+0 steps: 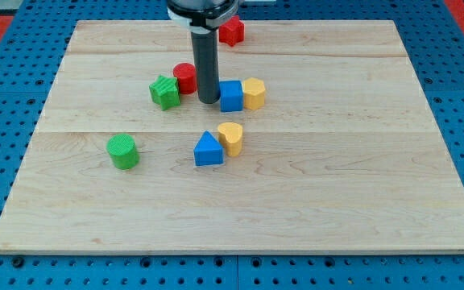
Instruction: Place the red circle along with the green star at the bottom of the red star
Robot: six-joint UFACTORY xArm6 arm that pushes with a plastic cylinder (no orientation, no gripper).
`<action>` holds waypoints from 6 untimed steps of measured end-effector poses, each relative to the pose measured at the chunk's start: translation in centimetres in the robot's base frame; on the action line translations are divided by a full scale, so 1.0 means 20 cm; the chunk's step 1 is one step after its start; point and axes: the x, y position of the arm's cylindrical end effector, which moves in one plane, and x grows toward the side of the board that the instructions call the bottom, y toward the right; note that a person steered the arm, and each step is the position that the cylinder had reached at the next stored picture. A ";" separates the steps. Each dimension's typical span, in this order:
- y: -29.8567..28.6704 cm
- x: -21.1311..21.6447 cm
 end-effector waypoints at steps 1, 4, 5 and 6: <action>-0.10 0.09; -0.59 0.09; -0.39 0.00; -0.18 -0.06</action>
